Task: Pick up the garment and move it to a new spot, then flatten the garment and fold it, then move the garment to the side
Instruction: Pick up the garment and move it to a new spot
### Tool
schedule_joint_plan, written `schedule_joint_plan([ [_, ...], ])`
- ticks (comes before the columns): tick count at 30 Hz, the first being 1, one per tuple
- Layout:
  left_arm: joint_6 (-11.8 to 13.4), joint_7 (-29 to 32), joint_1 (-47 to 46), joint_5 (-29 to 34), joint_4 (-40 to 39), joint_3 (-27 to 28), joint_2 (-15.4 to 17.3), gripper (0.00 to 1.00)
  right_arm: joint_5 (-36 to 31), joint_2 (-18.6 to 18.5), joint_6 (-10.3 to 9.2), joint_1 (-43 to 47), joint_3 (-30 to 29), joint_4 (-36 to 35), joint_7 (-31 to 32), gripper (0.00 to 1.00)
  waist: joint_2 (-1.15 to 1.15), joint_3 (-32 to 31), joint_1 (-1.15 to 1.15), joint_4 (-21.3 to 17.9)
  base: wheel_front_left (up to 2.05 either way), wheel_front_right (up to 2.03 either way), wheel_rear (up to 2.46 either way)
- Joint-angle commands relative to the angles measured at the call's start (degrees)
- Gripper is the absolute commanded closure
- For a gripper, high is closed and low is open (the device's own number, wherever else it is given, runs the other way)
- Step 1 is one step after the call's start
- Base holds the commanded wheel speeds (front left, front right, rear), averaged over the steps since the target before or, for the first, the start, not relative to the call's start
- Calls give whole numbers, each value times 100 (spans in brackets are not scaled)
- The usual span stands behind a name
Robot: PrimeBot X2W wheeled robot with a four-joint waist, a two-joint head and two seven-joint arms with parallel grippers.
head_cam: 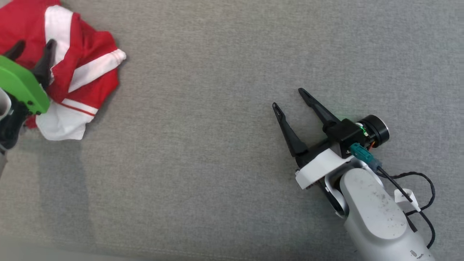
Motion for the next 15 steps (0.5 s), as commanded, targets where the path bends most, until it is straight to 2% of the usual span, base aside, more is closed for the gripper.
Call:
schedule_joint_plan([
  [1, -17, 65, -30, -109, 171, -29, -11, 0, 17, -91, -8, 39, -41, 85, 3, 0, 0, 121, 0, -144, 0, 0, 0],
  [2, -17, 118, -3, -168, 257, -46, -27, 0, 27, -91, -8, 41, -44, 78, 3, 0, 0, 121, 0, -150, 0, 0, 0],
  [3, -17, 193, 53, -261, 434, -64, -50, 40, 47, -92, -9, 49, -50, 72, 4, 0, 0, 117, 0, -158, 0, 0, 0],
  [4, -17, 223, 78, -264, 515, -100, -53, 55, 51, -92, -9, 53, -54, 69, 4, 0, 0, 112, 0, -164, 0, 0, 0],
  [5, -17, 229, 109, -350, 572, -112, -74, 100, 61, -93, -9, 58, -63, 63, 4, 0, 0, 104, 0, -168, 0, 0, 0],
  [10, -16, 177, 175, -485, 773, -219, -45, 100, 52, -84, -9, 64, -133, 56, 3, 0, 0, 26, 0, -125, 0, 0, 0],
  [15, -9, -518, -73, -382, 882, -178, -65, 100, 122, -69, -8, 142, -186, 45, 2, 0, 0, -194, 0, -85, 0, 0, 0],
])
